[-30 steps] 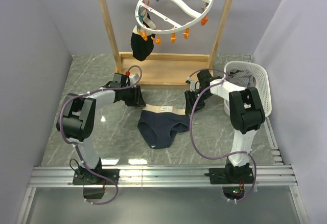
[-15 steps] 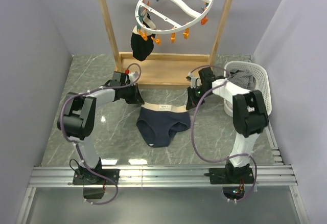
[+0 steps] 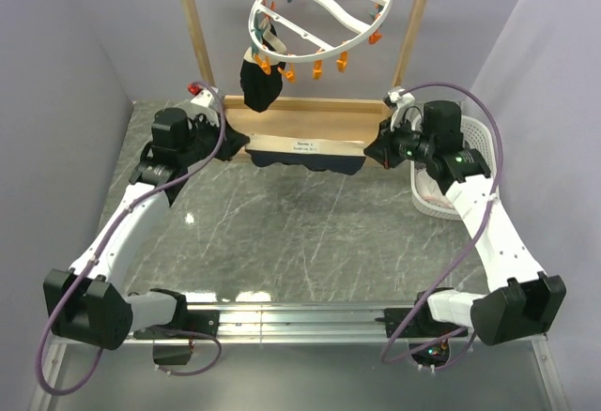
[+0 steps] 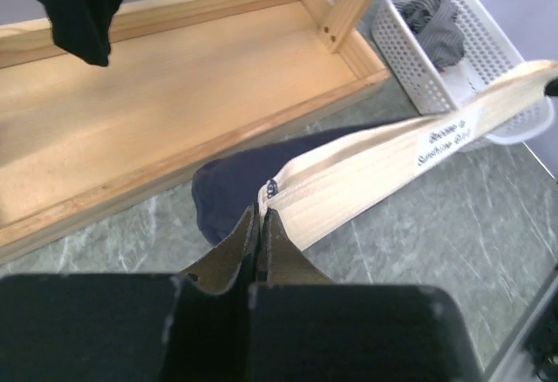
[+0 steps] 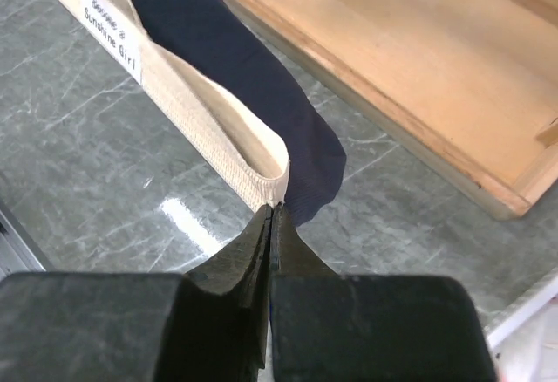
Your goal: Clip the underwear to the hanger
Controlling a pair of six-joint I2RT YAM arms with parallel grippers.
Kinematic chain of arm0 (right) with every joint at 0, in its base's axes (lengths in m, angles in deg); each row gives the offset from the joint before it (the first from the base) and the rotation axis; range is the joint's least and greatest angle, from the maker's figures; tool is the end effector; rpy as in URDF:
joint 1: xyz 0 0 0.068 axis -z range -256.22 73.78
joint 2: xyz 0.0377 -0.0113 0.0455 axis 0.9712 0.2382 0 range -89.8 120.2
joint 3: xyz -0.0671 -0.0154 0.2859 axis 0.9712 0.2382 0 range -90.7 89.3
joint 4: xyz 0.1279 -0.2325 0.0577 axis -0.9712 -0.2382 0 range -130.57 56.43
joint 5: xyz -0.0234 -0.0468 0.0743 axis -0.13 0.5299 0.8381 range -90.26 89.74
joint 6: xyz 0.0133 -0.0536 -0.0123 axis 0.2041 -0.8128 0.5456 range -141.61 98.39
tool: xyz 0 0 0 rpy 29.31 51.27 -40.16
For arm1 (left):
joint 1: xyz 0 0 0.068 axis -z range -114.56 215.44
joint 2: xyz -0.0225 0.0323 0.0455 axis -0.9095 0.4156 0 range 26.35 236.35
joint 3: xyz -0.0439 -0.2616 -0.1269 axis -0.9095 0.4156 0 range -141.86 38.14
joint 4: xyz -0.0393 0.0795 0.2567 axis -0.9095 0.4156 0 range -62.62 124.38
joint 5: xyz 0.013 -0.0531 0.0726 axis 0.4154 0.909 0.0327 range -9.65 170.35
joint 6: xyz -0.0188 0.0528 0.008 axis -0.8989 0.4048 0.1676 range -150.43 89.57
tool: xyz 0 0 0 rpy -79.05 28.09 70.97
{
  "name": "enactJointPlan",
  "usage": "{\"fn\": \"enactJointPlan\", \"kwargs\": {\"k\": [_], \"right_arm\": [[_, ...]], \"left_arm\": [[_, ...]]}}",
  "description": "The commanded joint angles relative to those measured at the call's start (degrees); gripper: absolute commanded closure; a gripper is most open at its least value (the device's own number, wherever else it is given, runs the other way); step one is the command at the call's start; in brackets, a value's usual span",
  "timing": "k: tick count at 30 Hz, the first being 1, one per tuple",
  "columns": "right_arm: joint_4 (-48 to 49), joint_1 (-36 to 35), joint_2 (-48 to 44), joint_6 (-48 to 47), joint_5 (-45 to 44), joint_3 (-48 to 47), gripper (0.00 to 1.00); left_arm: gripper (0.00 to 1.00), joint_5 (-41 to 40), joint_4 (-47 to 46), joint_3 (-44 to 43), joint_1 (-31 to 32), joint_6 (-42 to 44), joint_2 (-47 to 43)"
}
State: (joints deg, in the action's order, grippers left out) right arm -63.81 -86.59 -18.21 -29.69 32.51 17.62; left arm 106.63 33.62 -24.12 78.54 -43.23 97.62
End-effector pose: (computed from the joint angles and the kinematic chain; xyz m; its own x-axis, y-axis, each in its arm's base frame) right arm 0.2697 0.0711 0.3913 -0.4032 -0.1940 -0.8943 -0.6752 0.7227 0.1477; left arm 0.2842 -0.0842 0.3747 -0.3869 -0.1140 -0.9151 0.5471 0.7704 -0.3273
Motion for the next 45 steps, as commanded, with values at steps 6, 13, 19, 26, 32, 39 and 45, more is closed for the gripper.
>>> {"fn": "enactJointPlan", "kwargs": {"k": [6, 13, 19, 26, 32, 39, 45], "right_arm": [[-7.2, -2.3, -10.1, -8.5, 1.9, 3.3, 1.00], [-4.9, -5.4, -9.6, -7.2, -2.4, 9.8, 1.00], [3.6, -6.5, 7.7, -1.7, -9.5, 9.5, 1.00], [11.9, -6.6, 22.7, 1.7, -13.3, 7.0, 1.00], [13.1, -6.7, 27.5, 2.0, -15.1, 5.7, 0.86], [10.6, -6.5, 22.9, 3.3, -14.1, 5.6, 0.43], [13.1, -2.8, 9.7, 6.1, -9.1, 7.7, 0.34]], "left_arm": [[1.00, 3.9, 9.5, 4.1, -0.5, 5.9, -11.0], [1.00, 0.0, 15.9, 9.0, 2.4, 6.8, -15.6], [1.00, -5.2, 15.8, 5.3, 3.3, 2.5, 4.4], [1.00, -9.2, 5.0, 1.6, 3.2, 0.8, 18.7], [0.98, -9.5, 1.6, 1.2, 3.2, -0.4, 25.3], [0.52, -2.3, 1.9, 2.1, -0.1, -1.6, 19.4], [0.29, 3.5, 6.1, 1.8, -5.2, -2.6, 5.1]]}}
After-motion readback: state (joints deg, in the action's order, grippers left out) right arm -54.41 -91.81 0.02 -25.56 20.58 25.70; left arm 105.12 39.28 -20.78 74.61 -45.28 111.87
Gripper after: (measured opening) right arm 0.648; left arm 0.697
